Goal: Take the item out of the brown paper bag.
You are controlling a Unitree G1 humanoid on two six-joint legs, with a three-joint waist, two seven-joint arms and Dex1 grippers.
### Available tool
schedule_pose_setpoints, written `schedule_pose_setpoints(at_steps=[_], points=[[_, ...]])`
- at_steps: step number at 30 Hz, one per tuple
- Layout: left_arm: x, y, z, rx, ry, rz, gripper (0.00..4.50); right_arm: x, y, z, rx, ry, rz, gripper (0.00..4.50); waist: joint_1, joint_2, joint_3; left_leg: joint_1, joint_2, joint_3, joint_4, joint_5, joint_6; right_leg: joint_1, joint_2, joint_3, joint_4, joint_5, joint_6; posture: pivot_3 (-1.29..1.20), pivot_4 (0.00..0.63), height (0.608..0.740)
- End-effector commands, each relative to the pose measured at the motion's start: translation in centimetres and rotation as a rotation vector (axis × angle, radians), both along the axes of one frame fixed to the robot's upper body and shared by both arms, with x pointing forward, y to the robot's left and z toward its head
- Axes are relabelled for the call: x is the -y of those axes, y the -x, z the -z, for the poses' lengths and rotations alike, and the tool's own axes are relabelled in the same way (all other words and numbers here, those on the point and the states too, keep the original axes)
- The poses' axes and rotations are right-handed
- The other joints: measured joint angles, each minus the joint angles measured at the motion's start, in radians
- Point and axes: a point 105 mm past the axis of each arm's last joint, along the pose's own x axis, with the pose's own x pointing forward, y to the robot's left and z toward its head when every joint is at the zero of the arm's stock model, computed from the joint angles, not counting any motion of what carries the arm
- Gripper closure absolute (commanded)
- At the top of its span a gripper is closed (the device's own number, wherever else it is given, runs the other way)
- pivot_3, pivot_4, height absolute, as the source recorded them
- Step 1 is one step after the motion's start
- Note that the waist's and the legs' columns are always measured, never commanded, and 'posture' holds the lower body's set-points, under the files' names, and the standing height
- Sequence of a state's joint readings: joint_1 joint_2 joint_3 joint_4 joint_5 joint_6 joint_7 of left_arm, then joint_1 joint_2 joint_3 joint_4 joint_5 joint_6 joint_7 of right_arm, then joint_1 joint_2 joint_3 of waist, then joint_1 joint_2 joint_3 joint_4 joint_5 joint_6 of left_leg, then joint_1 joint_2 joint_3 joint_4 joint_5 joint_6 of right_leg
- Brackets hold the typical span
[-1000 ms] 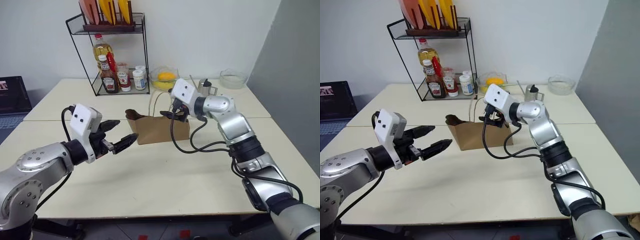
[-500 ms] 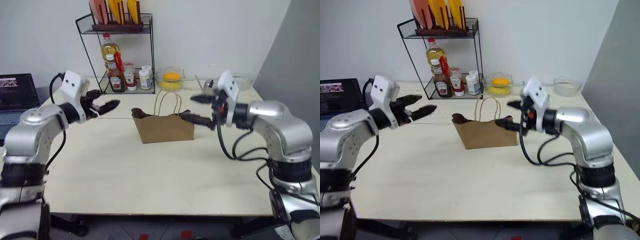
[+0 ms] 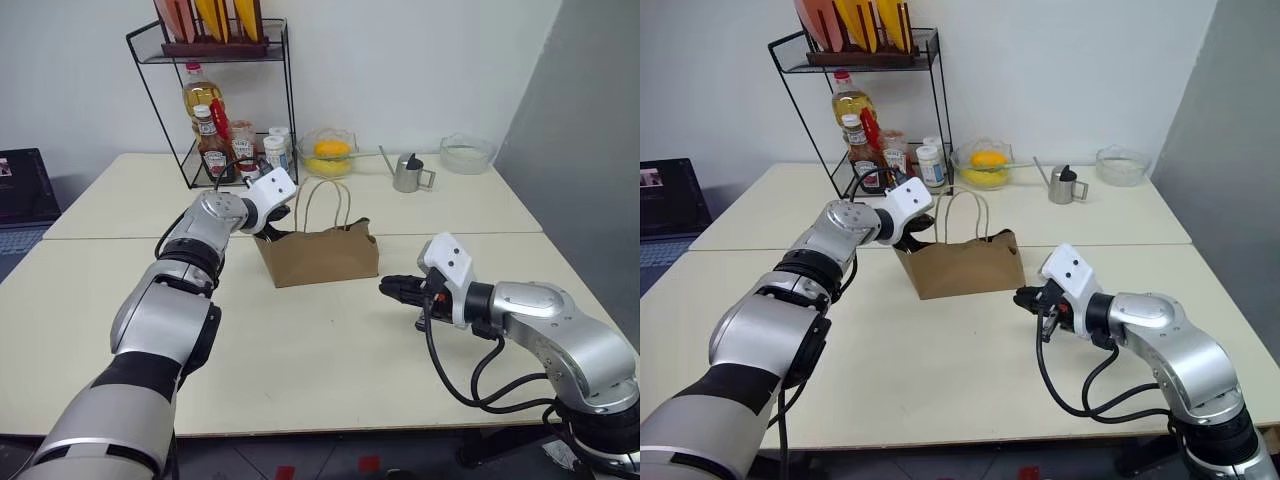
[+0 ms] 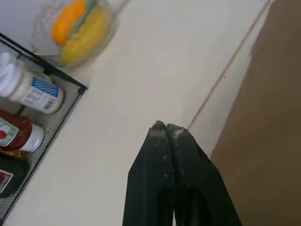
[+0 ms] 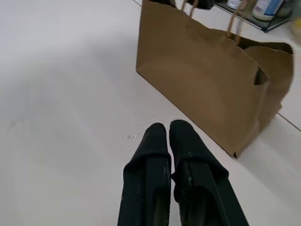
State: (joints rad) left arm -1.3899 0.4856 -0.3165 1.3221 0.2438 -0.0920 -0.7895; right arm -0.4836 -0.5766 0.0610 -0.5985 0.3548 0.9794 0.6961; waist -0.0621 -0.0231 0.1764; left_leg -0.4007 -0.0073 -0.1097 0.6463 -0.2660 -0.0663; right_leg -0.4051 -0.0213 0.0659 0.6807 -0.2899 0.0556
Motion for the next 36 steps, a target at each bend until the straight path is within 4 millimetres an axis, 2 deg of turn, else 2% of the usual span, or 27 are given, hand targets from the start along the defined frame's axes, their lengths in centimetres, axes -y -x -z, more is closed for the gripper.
schedule_pose_setpoints(at_steps=[1,5,11,20,22,25,28,31,36], points=[[0.9,1.6,0.0,-0.148,-0.058,0.157,4.48,-0.1,0.5,-0.6,0.044,0.000,-0.004,4.27,0.001,0.000,0.000,0.000,0.000,0.000,0.000,0.000,0.000,0.000,0.000,0.000,0.000,0.000,0.000,0.00,0.150,0.740],[1.7,3.6,1.2,-0.294,-0.072,0.314,4.48,0.0,0.5,-0.1,0.036,0.004,0.002,4.27,0.002,0.000,0.000,0.000,0.000,0.000,0.000,0.000,0.000,0.001,0.000,0.000,0.000,0.000,0.000,0.00,0.150,0.740],[3.1,6.1,3.3,-0.328,-0.093,0.425,4.48,0.3,0.2,0.9,0.017,0.010,0.001,4.27,0.003,0.000,0.000,0.001,0.001,-0.001,0.000,0.000,0.000,0.001,0.000,0.000,0.001,0.000,0.000,0.00,0.150,0.740],[4.4,10.8,5.0,-0.283,0.039,0.278,4.48,0.9,-0.2,2.4,-0.002,0.017,0.013,4.27,0.015,0.000,-0.001,0.003,0.000,-0.002,0.003,0.001,0.001,0.006,-0.001,-0.001,0.001,0.000,0.000,0.00,0.150,0.740],[4.1,11.5,5.8,-0.277,0.047,0.219,4.48,1.0,-0.3,2.6,-0.003,0.013,0.017,4.27,0.017,0.000,-0.001,0.005,0.000,-0.003,0.003,0.001,0.001,0.009,-0.001,-0.002,0.001,0.000,0.000,0.00,0.150,0.740],[3.1,12.8,8.0,-0.313,0.080,0.103,4.48,1.1,-0.6,2.8,-0.006,0.005,0.029,4.27,0.017,0.000,-0.001,0.012,0.001,-0.002,0.002,0.001,0.001,0.015,-0.001,-0.001,0.000,0.000,0.000,0.00,0.150,0.740],[2.5,14.0,9.3,-0.354,0.085,0.060,4.48,1.1,-0.6,2.9,-0.007,0.005,0.029,4.27,0.017,0.000,-0.001,0.018,0.001,-0.002,0.001,0.001,0.001,0.019,0.000,-0.001,0.000,0.000,0.000,0.00,0.150,0.740],[2.9,14.8,8.9,-0.371,0.145,0.049,4.48,1.2,-0.5,2.9,-0.007,0.010,0.027,4.27,0.017,0.000,-0.001,0.018,0.002,-0.002,0.001,0.001,0.001,0.019,0.001,-0.001,0.000,0.000,0.000,0.00,0.150,0.740],[3.3,14.4,7.1,-0.299,0.184,0.026,4.48,1.3,-0.5,2.8,-0.004,0.014,0.030,4.27,0.023,-0.001,0.000,0.017,0.001,-0.002,0.001,0.001,0.001,0.019,0.000,-0.001,0.000,0.000,0.000,0.00,0.150,0.740]])
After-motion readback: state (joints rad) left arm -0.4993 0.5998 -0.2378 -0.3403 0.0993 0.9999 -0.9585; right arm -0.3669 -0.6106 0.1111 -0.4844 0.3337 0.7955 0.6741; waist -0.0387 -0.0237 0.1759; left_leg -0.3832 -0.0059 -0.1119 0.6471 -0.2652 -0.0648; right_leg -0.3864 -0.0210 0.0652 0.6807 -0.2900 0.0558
